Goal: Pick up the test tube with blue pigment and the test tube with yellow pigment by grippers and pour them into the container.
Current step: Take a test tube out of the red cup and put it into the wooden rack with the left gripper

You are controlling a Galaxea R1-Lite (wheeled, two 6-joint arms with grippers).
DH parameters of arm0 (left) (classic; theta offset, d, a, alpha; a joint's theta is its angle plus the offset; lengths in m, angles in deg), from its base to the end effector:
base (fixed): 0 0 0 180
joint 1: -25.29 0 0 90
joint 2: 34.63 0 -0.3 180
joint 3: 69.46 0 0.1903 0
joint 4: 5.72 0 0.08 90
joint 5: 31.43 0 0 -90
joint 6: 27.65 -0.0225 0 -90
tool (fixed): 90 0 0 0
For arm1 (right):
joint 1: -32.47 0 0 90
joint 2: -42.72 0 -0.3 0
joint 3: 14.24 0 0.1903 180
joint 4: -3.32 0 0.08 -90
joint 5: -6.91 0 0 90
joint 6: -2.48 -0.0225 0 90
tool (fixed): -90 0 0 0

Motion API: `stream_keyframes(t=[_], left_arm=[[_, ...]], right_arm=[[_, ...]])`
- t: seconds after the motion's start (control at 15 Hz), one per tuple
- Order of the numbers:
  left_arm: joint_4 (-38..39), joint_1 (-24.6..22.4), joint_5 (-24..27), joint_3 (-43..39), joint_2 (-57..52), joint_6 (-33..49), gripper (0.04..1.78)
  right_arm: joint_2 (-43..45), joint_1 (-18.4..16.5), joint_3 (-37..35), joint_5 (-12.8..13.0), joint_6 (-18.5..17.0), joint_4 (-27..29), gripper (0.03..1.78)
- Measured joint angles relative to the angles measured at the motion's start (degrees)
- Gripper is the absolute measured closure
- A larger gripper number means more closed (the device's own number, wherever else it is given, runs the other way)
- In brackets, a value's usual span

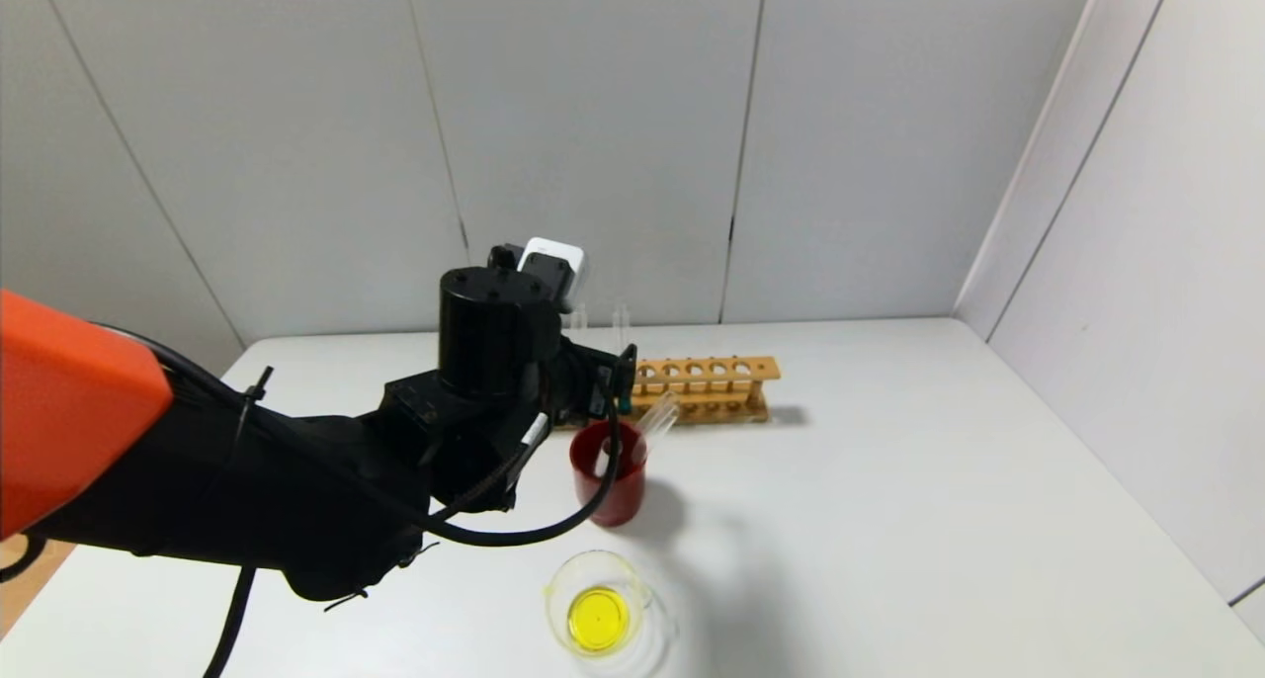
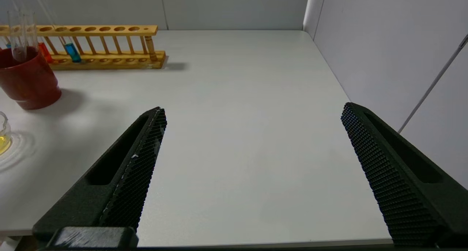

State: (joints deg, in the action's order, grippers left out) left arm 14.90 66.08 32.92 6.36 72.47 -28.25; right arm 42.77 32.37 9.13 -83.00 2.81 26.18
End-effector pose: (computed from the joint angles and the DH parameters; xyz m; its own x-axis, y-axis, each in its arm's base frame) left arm 0.2709 -0.2209 0.1694 0.9535 -0.2510 -0.1668 0.2683 0.9591 0.0904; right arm -0.0229 0.0000 0.0764 0.9999 -0.0033 0.0098 0.0034 1.0000 -0.0057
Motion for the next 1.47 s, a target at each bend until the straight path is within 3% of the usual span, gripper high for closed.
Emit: stream_keyframes(t=[0.4, 0.93, 1.2, 1.47], left_arm=[[-4.08, -7.96, -0.04, -4.34, -7.06, 0.22, 0.08], [6.42, -10.29, -0.01, -16.49, -6.91, 4.36, 0.08], [11.80, -10.34, 0.21, -15.36, -1.07, 4.01, 0.08], [11.75, -11.17, 0.74, -8.97, 5.52, 3.44, 0.08]], right_arm=[[0.00, 0.00, 0.00, 0.00, 0.00, 0.00, 0.07], [0.00, 0.00, 0.00, 0.00, 0.00, 0.00, 0.07], [0.00, 0.00, 0.00, 0.00, 0.00, 0.02, 0.07], [0.00, 0.00, 0.00, -0.02, -0.02, 0.00, 0.07]])
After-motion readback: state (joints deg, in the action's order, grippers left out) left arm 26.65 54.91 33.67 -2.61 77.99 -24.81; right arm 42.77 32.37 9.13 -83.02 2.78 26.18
